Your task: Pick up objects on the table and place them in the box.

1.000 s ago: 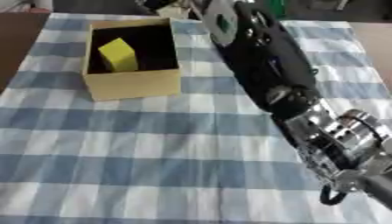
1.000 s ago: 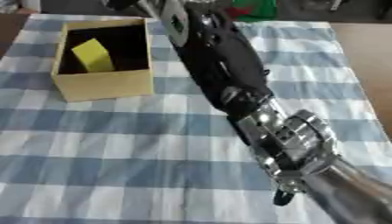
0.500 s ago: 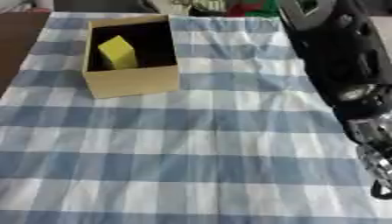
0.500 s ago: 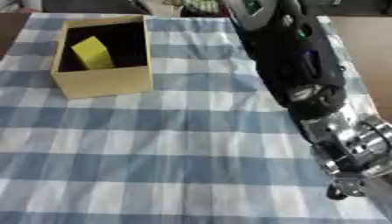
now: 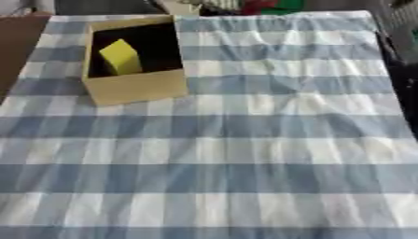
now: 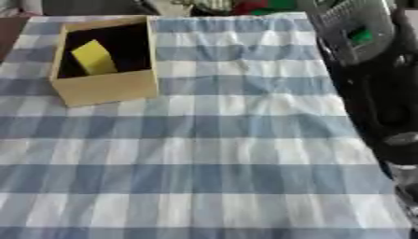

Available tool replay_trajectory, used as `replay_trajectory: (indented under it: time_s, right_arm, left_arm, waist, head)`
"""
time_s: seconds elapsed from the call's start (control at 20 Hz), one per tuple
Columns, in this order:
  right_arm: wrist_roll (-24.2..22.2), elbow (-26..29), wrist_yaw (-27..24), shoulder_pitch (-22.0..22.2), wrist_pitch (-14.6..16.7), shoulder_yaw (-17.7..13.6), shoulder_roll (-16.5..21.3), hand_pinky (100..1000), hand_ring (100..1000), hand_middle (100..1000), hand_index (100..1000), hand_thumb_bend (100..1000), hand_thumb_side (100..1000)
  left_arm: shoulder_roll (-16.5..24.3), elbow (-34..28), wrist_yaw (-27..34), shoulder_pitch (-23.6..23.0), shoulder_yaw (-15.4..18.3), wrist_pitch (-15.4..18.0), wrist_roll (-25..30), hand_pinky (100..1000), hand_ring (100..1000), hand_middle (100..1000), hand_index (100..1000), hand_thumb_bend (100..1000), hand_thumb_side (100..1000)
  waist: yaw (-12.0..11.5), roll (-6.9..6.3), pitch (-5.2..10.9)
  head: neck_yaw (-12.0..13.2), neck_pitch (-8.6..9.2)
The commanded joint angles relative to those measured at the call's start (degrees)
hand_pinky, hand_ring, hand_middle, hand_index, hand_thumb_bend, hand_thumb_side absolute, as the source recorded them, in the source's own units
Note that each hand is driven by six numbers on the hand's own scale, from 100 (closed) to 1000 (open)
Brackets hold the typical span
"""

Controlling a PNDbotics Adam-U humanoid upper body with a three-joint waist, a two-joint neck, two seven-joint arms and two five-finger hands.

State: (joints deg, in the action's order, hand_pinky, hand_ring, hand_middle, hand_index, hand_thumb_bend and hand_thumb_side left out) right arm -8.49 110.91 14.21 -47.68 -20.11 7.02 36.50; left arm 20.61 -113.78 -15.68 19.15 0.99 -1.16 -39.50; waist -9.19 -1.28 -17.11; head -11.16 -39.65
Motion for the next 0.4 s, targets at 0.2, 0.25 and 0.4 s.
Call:
replay_trajectory:
  time_s: [0.2,0.25,0.4]
  right_arm:
    - [6.55,3.66,-6.70,4.32,3.07,-3.31,3.59,922,960,781,928,100,477]
    - [7.44,3.67,-7.50,5.42,4.18,-3.59,3.94,921,959,781,928,100,476]
    - [9.77,3.68,-10.30,8.69,7.58,-4.33,4.89,916,955,778,925,100,474]
  left_arm:
    - [0.92,-0.81,-0.38,0.08,0.88,-0.03,-0.50,951,699,522,719,100,244]
    - [0.94,-0.81,-0.41,0.00,0.95,-0.05,-0.58,951,699,522,719,100,244]
    - [1.03,-0.81,-0.48,-0.20,1.17,-0.10,-0.83,951,699,523,720,100,243]
  waist:
    - [0.43,-0.28,1.17]
    - [0.44,-0.29,1.16]
    - [0.54,-0.35,1.16]
  head:
    - [0.43,-0.23]
    - [0.75,-0.18]
    - [1.68,-0.19]
